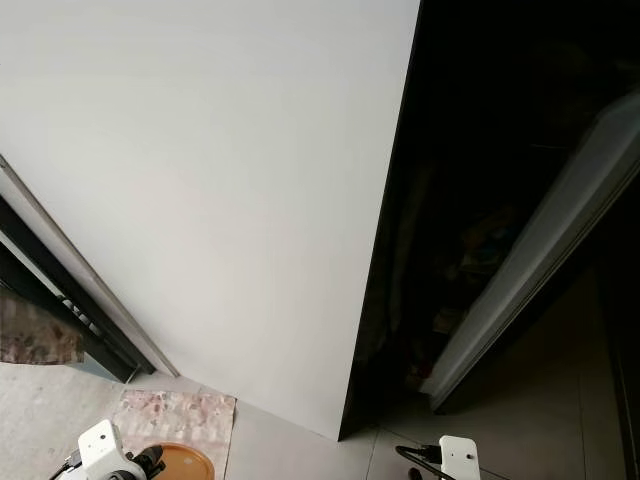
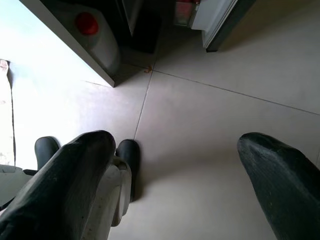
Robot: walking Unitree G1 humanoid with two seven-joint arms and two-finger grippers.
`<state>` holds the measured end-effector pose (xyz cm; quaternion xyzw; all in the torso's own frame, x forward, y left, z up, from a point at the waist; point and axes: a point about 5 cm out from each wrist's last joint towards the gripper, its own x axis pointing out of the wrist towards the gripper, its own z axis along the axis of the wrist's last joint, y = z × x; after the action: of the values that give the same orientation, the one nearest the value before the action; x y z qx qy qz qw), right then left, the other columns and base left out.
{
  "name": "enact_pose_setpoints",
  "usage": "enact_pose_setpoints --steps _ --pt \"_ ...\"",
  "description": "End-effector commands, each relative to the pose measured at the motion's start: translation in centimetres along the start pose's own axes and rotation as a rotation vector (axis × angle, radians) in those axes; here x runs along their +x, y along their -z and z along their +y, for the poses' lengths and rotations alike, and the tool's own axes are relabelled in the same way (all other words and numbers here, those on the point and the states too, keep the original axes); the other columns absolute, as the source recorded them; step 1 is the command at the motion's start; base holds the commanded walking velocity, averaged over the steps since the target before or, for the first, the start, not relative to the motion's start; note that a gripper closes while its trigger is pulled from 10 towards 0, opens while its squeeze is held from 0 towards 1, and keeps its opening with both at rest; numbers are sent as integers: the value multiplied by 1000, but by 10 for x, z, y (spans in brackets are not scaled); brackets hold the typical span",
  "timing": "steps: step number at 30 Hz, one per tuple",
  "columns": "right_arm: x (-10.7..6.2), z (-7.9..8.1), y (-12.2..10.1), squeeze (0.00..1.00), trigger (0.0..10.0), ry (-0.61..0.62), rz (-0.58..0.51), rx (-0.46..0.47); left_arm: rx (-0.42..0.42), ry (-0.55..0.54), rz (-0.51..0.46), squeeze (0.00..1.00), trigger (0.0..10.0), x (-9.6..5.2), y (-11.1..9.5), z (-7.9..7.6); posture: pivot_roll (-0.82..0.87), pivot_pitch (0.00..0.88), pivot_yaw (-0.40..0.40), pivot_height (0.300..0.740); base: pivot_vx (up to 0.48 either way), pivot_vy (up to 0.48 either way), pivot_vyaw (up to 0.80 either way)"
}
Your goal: Restocking fridge
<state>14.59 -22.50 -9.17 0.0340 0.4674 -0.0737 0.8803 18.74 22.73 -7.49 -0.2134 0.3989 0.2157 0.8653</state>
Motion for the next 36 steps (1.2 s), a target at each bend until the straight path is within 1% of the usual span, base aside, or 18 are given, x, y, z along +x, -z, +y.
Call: enact_pose_setpoints --steps 1,3,5,7,9,13,14,17,27,36 --pt "0 8 5 0 10000 -6 14 7 33 1 55 0 10000 -2 13 2 17 46 16 740 0 -259 413" --pt "2 25 3 0 10000 -17 11 27 37 1 56 0 10000 -2 13 2 16 46 16 740 0 -268 0" --pt "3 31 3 0 10000 -24 13 18 38 0 56 0 10000 -2 13 3 16 47 17 740 0 -276 0" --pt "3 34 3 0 10000 -29 10 7 42 0 57 0 10000 -2 13 3 15 49 18 740 0 -381 0" --pt "3 35 3 0 10000 -23 8 15 42 1 57 0 10000 -2 13 3 15 50 18 740 0 -480 0" --pt "3 34 3 0 10000 -22 8 2 40 1 60 0 10000 -2 14 3 13 52 18 740 0 -480 0" --pt "3 29 2 0 10000 -15 5 -6 40 2 61 0 10000 -2 14 3 13 54 17 740 0 -480 531" --pt "3 23 0 0 10000 -8 -1 -12 40 4 62 0 10000 -2 14 3 14 55 17 740 0 -480 640" --pt "3 21 -3 0 10000 -7 -14 -23 44 2 66 0 10000 -2 15 4 14 56 17 740 0 -464 646" --pt "4 25 -5 0 10000 -19 -20 -40 48 -6 68 0 10000 -3 16 4 15 58 16 740 0 0 751"
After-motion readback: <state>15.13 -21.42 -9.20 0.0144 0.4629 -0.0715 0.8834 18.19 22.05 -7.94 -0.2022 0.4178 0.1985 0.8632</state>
